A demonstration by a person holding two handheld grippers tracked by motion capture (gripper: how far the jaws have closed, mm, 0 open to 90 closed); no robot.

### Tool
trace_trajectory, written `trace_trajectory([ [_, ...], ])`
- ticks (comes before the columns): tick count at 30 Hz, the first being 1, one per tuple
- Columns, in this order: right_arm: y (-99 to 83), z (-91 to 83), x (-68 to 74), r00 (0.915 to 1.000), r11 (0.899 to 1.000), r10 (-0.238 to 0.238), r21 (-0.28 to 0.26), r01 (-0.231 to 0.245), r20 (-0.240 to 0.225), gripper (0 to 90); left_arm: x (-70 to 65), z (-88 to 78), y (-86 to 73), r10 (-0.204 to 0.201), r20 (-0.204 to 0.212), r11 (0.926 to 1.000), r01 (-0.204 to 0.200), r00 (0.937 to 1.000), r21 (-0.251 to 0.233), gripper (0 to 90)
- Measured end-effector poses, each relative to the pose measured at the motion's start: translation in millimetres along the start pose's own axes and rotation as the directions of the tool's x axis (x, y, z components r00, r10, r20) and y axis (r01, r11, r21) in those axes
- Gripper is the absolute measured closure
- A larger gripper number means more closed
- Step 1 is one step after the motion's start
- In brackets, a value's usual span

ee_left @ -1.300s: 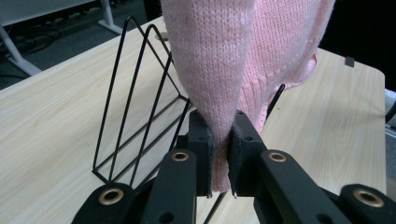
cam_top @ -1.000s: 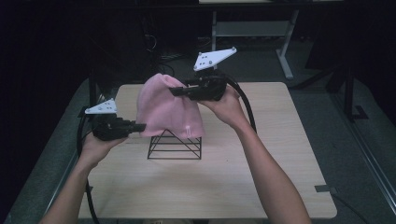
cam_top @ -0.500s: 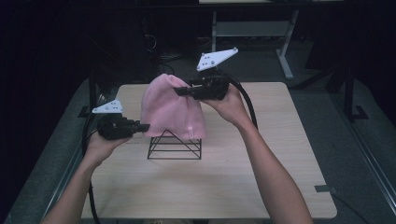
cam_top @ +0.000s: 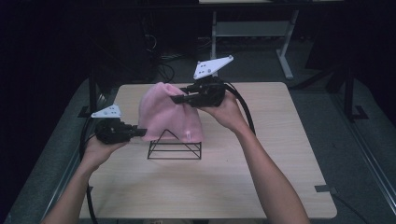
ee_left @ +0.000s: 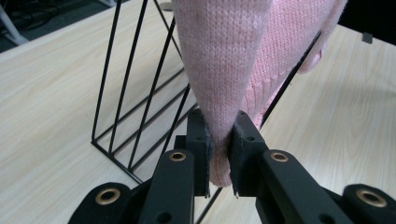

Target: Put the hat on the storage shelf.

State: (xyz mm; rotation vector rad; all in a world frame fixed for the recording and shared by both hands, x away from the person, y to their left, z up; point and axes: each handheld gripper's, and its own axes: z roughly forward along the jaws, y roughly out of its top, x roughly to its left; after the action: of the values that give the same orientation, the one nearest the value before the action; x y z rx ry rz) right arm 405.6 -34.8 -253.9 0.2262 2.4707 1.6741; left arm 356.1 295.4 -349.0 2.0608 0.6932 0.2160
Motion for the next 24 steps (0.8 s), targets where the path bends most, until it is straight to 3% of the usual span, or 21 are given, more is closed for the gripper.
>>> trace_trajectory([
  [16, -13.6, 6.9, 6.2, 0.9976, 0.999, 0.008, 0.036, -0.005, -0.069, 72.4, -3.6, 9.6, -16.3, 0.014, 0.001, 0.9995, -0.014, 0.9999, 0.027, 79.2],
  [24, -20.5, 8.6, 7.7, 0.9970, 0.999, 0.018, 0.042, -0.015, -0.075, 72.4, -4.1, 11.8, -21.8, 0.006, 0.013, 0.9993, -0.006, 0.9999, 0.037, 78.6],
])
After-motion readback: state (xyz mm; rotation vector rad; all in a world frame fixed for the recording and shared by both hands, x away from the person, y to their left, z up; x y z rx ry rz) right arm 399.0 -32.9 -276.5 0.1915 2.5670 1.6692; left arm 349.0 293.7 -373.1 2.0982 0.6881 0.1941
